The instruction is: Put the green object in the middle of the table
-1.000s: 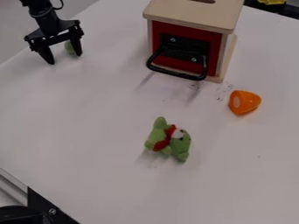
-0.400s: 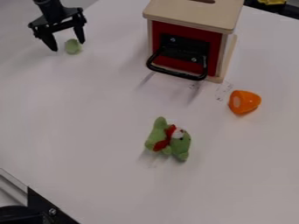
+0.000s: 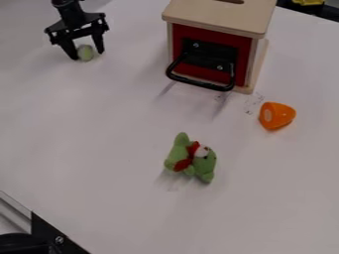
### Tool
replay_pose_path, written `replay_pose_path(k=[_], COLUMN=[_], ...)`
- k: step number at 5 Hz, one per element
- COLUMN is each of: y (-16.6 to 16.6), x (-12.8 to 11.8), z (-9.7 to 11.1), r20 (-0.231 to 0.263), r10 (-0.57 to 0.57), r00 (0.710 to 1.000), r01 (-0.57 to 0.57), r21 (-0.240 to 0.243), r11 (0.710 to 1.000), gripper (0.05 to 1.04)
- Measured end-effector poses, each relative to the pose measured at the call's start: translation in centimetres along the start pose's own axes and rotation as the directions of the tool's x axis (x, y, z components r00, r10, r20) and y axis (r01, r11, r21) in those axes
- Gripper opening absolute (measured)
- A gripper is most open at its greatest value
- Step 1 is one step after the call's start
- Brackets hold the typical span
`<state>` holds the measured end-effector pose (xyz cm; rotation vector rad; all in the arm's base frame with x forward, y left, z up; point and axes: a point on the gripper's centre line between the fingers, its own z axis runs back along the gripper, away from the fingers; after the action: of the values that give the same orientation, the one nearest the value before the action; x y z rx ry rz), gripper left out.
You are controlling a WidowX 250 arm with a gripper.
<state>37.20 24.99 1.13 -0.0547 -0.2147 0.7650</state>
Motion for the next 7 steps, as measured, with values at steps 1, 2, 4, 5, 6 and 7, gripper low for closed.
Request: replay_pose_path(k=[1, 2, 4, 5, 6, 7], y=[-1.0, -1.8, -5.3, -6.1, -6.4, -5.8], x=[-0.7, -1.3, -3.7, -6.8, -11.4, -15.0], z=[-0.1, 0.1, 7.3, 10.0, 11.7, 12.6], r20=[-0.034, -0.056, 0.008, 0.034, 0.044, 0.048], r10=[-0.016, -0.032, -0.062, -0.069, -0.117, -0.170], r00=[0.999, 0.998, 0.998, 0.997, 0.992, 0.984], r01=[0.016, 0.033, 0.062, 0.070, 0.119, 0.173], r21=[-0.006, 0.004, -0.038, -0.044, -0.055, -0.079], r11=[1.000, 0.999, 0.997, 0.997, 0.991, 0.982], gripper=[0.410, 0.261, 0.178, 0.171, 0.171, 0.170])
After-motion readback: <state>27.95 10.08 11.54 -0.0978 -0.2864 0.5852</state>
